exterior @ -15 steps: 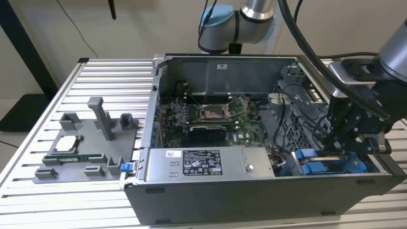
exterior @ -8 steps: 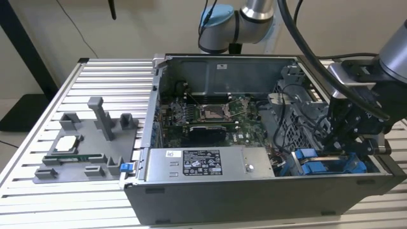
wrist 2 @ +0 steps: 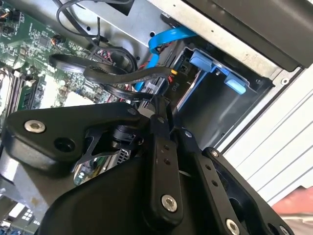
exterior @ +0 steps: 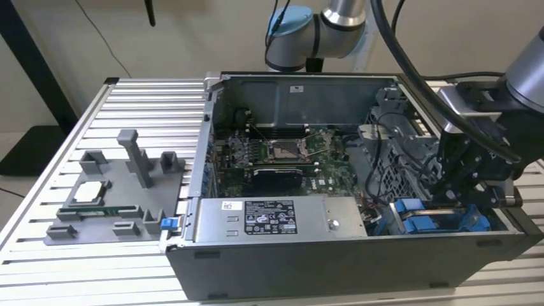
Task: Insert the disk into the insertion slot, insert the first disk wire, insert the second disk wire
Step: 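Insert the second disk wire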
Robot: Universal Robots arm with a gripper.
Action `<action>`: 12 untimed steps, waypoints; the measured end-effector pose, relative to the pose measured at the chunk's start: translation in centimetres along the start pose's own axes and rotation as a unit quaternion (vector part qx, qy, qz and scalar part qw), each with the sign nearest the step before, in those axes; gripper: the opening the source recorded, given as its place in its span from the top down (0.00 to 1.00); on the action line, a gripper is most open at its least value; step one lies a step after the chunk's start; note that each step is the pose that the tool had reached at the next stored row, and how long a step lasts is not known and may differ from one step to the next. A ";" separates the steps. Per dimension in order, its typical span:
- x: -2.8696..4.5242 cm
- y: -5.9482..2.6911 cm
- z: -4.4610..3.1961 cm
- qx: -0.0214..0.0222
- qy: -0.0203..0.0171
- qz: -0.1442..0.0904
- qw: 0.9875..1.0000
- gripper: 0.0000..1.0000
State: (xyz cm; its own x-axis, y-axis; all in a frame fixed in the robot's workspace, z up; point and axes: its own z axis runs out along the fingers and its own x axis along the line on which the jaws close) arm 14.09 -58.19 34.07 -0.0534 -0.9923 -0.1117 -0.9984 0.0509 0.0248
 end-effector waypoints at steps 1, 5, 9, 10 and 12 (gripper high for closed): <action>0.00 0.00 0.04 0.000 0.000 0.000 1.000 1.00; 0.03 0.00 0.27 0.001 0.000 -0.001 1.000 1.00; 0.05 -0.01 0.33 0.002 -0.001 -0.001 1.000 1.00; 0.03 0.00 0.21 0.001 -0.004 -0.001 1.000 0.00; -0.02 0.01 -0.28 0.001 -0.007 -0.001 1.000 0.00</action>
State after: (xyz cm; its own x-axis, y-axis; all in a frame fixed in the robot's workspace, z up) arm 14.08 -58.20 34.35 -0.0507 -0.9908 -0.1256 -0.9986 0.0484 0.0219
